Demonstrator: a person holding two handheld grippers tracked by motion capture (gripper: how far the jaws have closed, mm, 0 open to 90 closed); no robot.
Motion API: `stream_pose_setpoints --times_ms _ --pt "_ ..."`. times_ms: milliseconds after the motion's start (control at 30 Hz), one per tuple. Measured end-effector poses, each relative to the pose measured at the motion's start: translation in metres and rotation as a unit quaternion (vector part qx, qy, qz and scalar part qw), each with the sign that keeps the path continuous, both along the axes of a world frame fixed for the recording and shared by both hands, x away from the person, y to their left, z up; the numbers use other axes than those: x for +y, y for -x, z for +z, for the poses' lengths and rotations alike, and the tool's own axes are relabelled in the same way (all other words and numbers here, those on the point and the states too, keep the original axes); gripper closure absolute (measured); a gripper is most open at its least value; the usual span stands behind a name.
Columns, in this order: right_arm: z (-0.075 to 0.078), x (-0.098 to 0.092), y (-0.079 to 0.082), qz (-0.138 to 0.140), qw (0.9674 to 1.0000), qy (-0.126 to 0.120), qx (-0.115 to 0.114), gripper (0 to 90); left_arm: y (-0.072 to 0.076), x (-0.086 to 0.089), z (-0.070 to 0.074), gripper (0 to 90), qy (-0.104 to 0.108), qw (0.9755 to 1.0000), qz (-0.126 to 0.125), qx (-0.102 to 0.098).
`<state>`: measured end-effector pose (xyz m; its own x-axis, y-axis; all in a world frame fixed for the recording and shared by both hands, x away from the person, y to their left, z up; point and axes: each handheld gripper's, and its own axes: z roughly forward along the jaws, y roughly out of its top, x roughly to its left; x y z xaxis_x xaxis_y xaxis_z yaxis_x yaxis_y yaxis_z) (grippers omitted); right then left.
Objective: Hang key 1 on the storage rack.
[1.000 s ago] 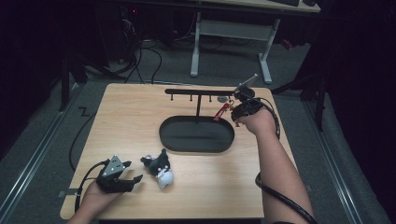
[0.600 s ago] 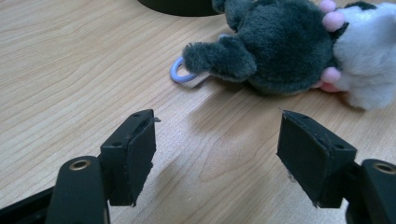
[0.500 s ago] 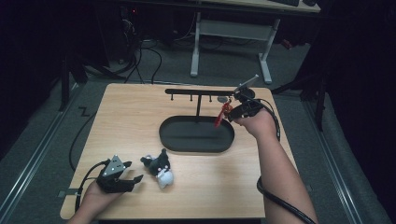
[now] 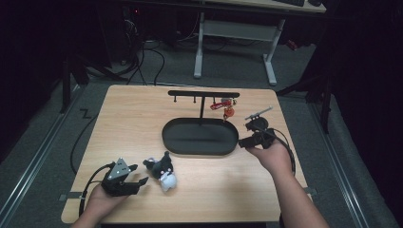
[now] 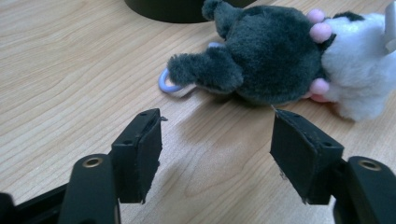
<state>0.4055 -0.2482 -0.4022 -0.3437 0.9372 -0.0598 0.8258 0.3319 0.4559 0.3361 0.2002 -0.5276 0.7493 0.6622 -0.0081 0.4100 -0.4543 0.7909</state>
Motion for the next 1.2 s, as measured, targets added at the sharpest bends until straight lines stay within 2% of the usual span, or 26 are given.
stream_pose_setpoints --times_ms 67,167,333,400,500,567,600,633,700,767,833,900,1033,1133,1200 --pt "-0.012 -0.002 0.011 -0.001 0.9998 -0.012 -0.013 33.3 -0.001 0.000 0.000 39.6 0.002 1.0000 0.002 0.008" --pt "-0.031 -0.002 0.028 0.006 0.9991 -0.020 -0.036 32.7 -0.002 -0.001 0.000 42.6 0.004 0.9999 0.012 0.005" --pt "-0.063 -0.006 0.056 0.009 0.9954 -0.064 -0.070 32.6 0.001 -0.002 0.000 50.9 0.007 0.9995 0.029 -0.005" --pt "-0.074 -0.009 0.066 0.006 0.9926 -0.086 -0.086 32.6 0.003 -0.002 0.000 52.2 0.009 0.9990 0.042 -0.009" --pt "-0.086 -0.014 0.081 0.001 0.9881 -0.103 -0.114 32.9 0.004 -0.004 0.001 54.7 0.015 0.9978 0.064 -0.010" --pt "-0.091 -0.018 0.090 0.001 0.9826 -0.120 -0.142 33.6 0.003 -0.007 0.002 60.7 0.007 0.9966 0.082 -0.009" --pt "-0.092 -0.019 0.094 -0.002 0.9810 -0.127 -0.147 33.9 0.002 -0.010 0.003 67.7 0.004 0.9963 0.086 -0.005" --pt "-0.092 -0.021 0.096 0.002 0.9802 -0.134 -0.146 33.6 0.001 -0.014 0.004 80.9 -0.010 0.9955 0.094 -0.004" --pt "-0.093 -0.023 0.099 0.009 0.9791 -0.143 -0.144 33.7 -0.002 -0.022 0.003 89.8 -0.021 0.9946 0.101 0.003" --pt "-0.095 -0.027 0.100 0.006 0.9780 -0.152 -0.143 33.8 -0.004 -0.029 0.001 89.9 -0.029 0.9942 0.104 0.006" --pt "-0.096 -0.028 0.100 0.000 0.9774 -0.156 -0.143 34.2 -0.006 -0.034 0.000 90.0 -0.025 0.9943 0.103 0.010" --pt "-0.096 -0.029 0.100 -0.002 0.9765 -0.158 -0.147 34.3 -0.006 -0.040 0.001 90.0 -0.028 0.9949 0.097 0.005" --pt "-0.096 -0.026 0.103 0.003 0.9754 -0.163 -0.148 34.6 -0.003 -0.056 0.006 90.0 -0.026 0.9965 0.079 0.005" --pt "-0.098 -0.023 0.107 0.010 0.9770 -0.158 -0.143 34.6 0.002 -0.072 0.007 90.0 -0.029 0.9978 0.060 0.002" --pt "-0.098 -0.022 0.109 0.012 0.9767 -0.159 -0.144 34.6 0.004 -0.084 0.007 90.0 -0.031 0.9984 0.046 0.002"
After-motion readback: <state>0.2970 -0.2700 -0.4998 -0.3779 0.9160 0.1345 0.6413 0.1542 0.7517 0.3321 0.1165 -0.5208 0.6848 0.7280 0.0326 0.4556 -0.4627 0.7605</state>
